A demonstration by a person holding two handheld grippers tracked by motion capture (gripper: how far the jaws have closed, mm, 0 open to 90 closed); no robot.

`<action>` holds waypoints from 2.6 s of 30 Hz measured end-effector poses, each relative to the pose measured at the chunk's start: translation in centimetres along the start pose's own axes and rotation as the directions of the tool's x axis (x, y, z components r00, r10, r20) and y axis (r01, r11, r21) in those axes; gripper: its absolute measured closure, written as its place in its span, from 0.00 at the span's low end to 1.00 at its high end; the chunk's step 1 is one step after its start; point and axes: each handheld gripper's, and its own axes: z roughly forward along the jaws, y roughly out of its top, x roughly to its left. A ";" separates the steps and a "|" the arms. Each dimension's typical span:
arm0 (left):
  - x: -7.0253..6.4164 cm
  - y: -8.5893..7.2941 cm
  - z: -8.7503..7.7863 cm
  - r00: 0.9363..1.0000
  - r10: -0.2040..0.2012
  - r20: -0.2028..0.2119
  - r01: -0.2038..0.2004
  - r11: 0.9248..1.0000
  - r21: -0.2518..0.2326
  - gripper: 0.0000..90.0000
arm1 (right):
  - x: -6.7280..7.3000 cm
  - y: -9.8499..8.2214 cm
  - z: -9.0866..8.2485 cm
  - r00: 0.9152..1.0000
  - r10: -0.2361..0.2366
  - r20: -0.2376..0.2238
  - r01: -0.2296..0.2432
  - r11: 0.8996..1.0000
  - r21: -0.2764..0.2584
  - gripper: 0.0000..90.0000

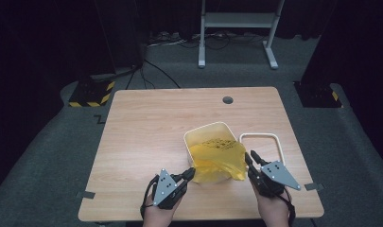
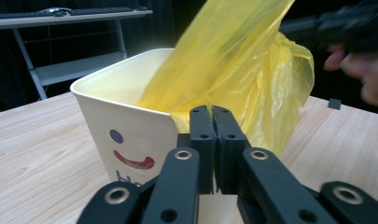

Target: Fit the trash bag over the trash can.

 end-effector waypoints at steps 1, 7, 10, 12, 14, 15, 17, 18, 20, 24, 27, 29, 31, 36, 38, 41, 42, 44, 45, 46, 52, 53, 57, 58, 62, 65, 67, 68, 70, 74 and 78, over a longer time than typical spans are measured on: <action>-0.1 0.0 0.0 1.000 0.008 -0.001 -0.008 1.000 -0.001 0.95 | 0.3 0.5 -0.5 1.000 -0.003 -0.003 0.003 1.000 -0.024 0.79; -0.5 -0.2 0.1 0.999 0.029 -0.014 -0.029 1.000 0.000 0.89 | 2.9 3.0 -0.7 0.998 -0.008 -0.069 0.004 0.998 -0.058 0.79; -0.4 -0.2 0.1 1.000 0.017 -0.017 -0.017 1.000 -0.003 0.88 | 3.9 2.9 -0.1 0.996 -0.013 -0.090 0.010 0.999 -0.031 0.79; -0.3 -0.3 0.1 1.000 0.011 -0.019 -0.011 1.000 -0.007 0.87 | 4.4 2.2 -0.2 0.995 -0.032 -0.095 0.030 0.999 -0.026 0.79; -0.3 -0.4 0.1 1.000 0.008 -0.024 -0.008 1.000 -0.010 0.87 | 4.7 0.9 -0.8 0.995 -0.042 -0.091 0.041 0.999 -0.010 0.78; -0.2 -0.4 0.1 1.000 0.010 -0.027 -0.011 1.000 -0.010 0.87 | 4.6 0.0 -1.0 0.995 -0.039 -0.087 0.040 0.999 0.007 0.78; -0.2 -0.5 0.2 1.000 -0.001 -0.028 0.001 1.000 -0.011 0.87 | 4.4 -1.5 -1.4 0.997 -0.022 -0.078 0.025 0.999 0.033 0.79; -0.2 -0.5 0.2 1.000 0.000 -0.028 0.000 1.000 -0.007 0.87 | 4.2 -2.2 -1.4 0.997 -0.019 -0.075 0.023 0.999 0.049 0.79; -0.3 -0.6 0.3 1.000 -0.003 -0.030 0.002 1.000 -0.005 0.86 | 3.9 -3.1 -1.1 0.998 -0.012 -0.067 0.018 0.996 0.086 0.79; -0.1 -0.8 0.2 0.999 0.000 -0.041 0.000 1.000 -0.005 0.80 | 3.1 -4.7 0.5 0.999 -0.004 -0.045 0.011 0.986 0.164 0.78; -0.3 -0.5 -0.1 0.999 0.001 -0.049 -0.002 1.000 -0.020 0.71 | 3.0 -4.8 0.4 0.999 -0.002 -0.047 0.009 0.987 0.159 0.77; -0.4 -0.1 -0.3 0.999 0.012 -0.051 -0.014 0.999 -0.029 0.64 | 3.0 -4.3 -0.3 0.999 -0.016 -0.044 0.022 0.992 0.126 0.77; -0.8 0.3 -0.6 0.998 0.030 -0.054 -0.032 0.999 -0.039 0.59 | 3.1 -3.6 -1.1 0.999 -0.012 -0.045 0.017 0.995 0.098 0.77; -1.9 2.0 -0.4 0.991 0.128 -0.041 -0.130 0.990 -0.055 0.56 | 3.3 -1.4 -1.9 0.998 -0.043 -0.048 0.044 0.999 0.024 0.78; -2.2 2.9 0.1 0.985 0.168 -0.026 -0.169 0.984 -0.051 0.57 | 3.2 -0.2 -1.4 0.998 -0.046 -0.043 0.047 0.999 0.008 0.78; -2.7 4.0 1.4 0.979 0.203 0.002 -0.203 0.979 -0.015 0.65 | 2.6 1.3 0.2 0.999 -0.045 -0.023 0.046 0.999 0.014 0.78; -2.7 4.2 1.7 0.976 0.219 0.009 -0.219 0.976 0.000 0.71 | 2.4 1.5 0.7 0.999 -0.036 -0.017 0.036 0.999 0.023 0.78; -1.8 4.1 2.0 0.983 0.182 -0.024 -0.182 0.983 0.013 0.92 | 1.9 1.6 1.7 1.000 -0.020 -0.005 0.020 0.999 0.041 0.78; -1.1 4.0 1.9 0.989 0.144 -0.036 -0.144 0.990 0.009 0.97 | 1.6 1.4 2.1 1.000 -0.010 0.000 0.010 0.999 0.052 0.78; 0.2 3.4 1.7 0.995 0.077 -0.061 -0.077 0.997 -0.001 1.00 | 1.5 1.3 2.3 1.000 -0.004 0.001 0.004 0.998 0.058 0.78; 5.0 -0.4 0.8 0.983 -0.068 -0.169 0.080 0.994 0.068 1.00 | 1.1 0.1 2.2 1.000 0.014 0.001 -0.014 0.997 0.072 0.77; 5.7 -1.1 0.9 0.980 -0.087 -0.177 0.103 0.991 0.086 1.00 | 1.0 0.1 2.2 1.000 0.022 -0.002 -0.022 0.997 0.069 0.77; 6.3 -2.2 1.4 0.980 -0.119 -0.158 0.136 0.986 0.101 1.00 | 0.7 0.1 2.4 0.999 0.035 -0.003 -0.035 0.997 0.071 0.77; 6.0 -2.2 1.4 0.984 -0.111 -0.142 0.125 0.988 0.094 0.99 | 0.6 0.1 2.4 0.999 0.037 -0.004 -0.037 0.997 0.073 0.77; 5.1 -1.8 1.0 0.988 -0.095 -0.123 0.103 0.993 0.057 0.74 | 0.6 0.2 2.3 0.999 0.046 -0.006 -0.045 0.996 0.074 0.75; 4.3 -1.1 0.3 0.991 -0.051 -0.127 0.055 0.998 0.025 0.58 | 0.9 0.3 1.8 0.999 0.042 -0.018 -0.041 0.998 0.056 0.74; 3.8 -0.7 0.0 0.991 -0.032 -0.126 0.033 0.999 0.008 0.53 | 1.2 0.4 1.5 0.999 0.036 -0.027 -0.035 0.998 0.049 0.74; 3.4 -0.4 -0.1 0.992 -0.012 -0.124 0.012 1.000 0.000 0.51 | 1.3 0.5 1.3 0.999 0.034 -0.030 -0.032 0.998 0.045 0.73; 2.9 -0.1 -0.3 0.992 0.011 -0.129 -0.012 1.000 -0.009 0.48 | 1.6 0.7 1.0 0.999 0.031 -0.044 -0.029 0.999 0.039 0.73; 2.5 0.0 -0.4 0.991 0.028 -0.131 -0.029 1.000 -0.006 0.47 | 2.1 1.0 0.4 0.998 0.022 -0.065 -0.020 0.999 0.029 0.72; 2.7 -0.2 -0.4 0.991 0.019 -0.131 -0.020 1.000 -0.003 0.47 | 2.5 0.8 -0.1 0.997 0.027 -0.075 -0.025 0.999 0.034 0.72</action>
